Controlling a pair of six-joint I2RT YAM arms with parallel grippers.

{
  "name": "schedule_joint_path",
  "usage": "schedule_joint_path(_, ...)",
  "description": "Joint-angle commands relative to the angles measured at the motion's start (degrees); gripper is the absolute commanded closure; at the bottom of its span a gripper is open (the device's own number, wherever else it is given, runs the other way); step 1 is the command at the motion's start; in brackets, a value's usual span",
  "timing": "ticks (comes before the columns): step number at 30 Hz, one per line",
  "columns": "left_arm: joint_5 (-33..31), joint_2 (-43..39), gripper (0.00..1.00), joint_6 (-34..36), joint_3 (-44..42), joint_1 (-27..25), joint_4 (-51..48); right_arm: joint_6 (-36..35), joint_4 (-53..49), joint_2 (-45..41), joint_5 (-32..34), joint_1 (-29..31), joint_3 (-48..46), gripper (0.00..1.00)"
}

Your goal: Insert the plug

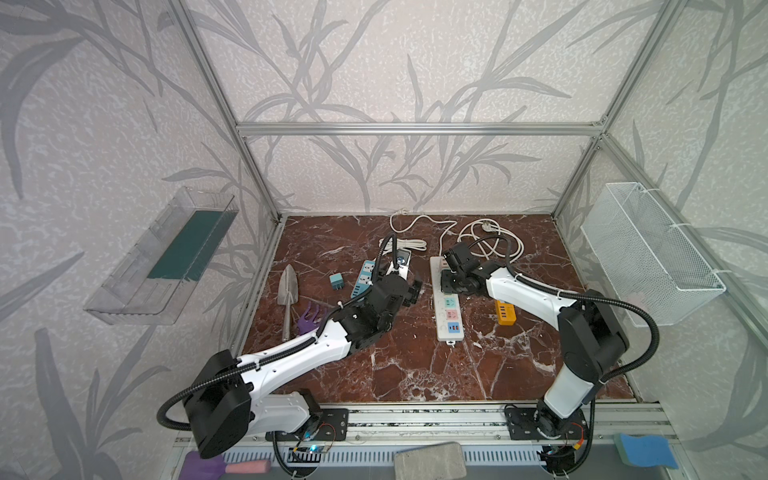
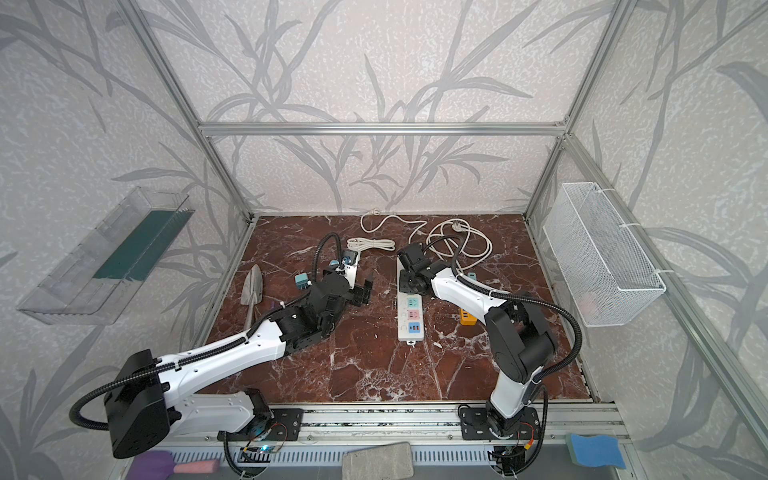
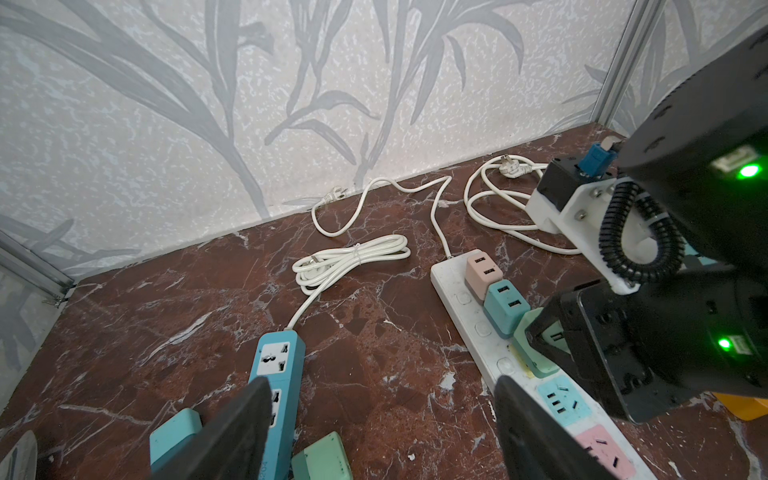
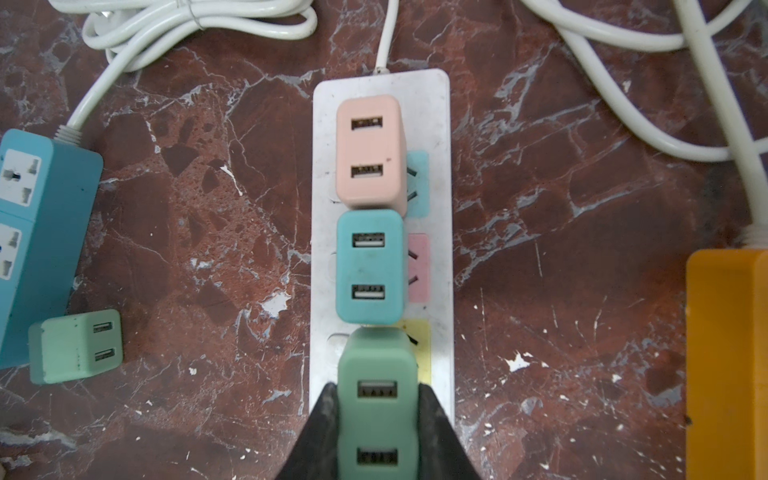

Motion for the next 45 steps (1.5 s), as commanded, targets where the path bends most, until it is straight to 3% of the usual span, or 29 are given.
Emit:
schedule_joint_path(1, -0.1, -1.0, 0.16, -0.7, 1.6, 0.0, -0.4, -0.1, -3.3, 2.6, 1.0, 0.4, 0.3, 1.00)
schedule_joint_path(10, 0.1, -0.5, 0.16, -0.9, 1.6, 0.0, -0.3, -2.4, 2.0, 0.5, 5.8, 0.1, -3.9, 1.00)
schedule_joint_path(13, 0.2, -0.5, 0.16, -1.3, 2.1, 0.0, -1.0, -1.9, 2.6, -0.1, 2.6, -1.0, -4.7, 1.00)
schedule_joint_path(29, 0.1, -1.5, 0.16, -1.0, 1.7, 0.0, -0.5, -6.5, 1.5, 0.1, 1.4, -1.9, -1.5, 1.00)
schedule_joint_path(35, 0.3, -1.6, 0.16, -1.2, 1.7, 0.0, -0.5, -5.5, 4.0, -4.4, 0.8, -2.3, -3.9, 1.00)
schedule_joint_path(45, 0.1, -1.9, 0.16, -1.1, 1.7, 0.0, -0.5, -3.7, 5.3, -1.6, -3.0, -2.6, -3.3, 1.00)
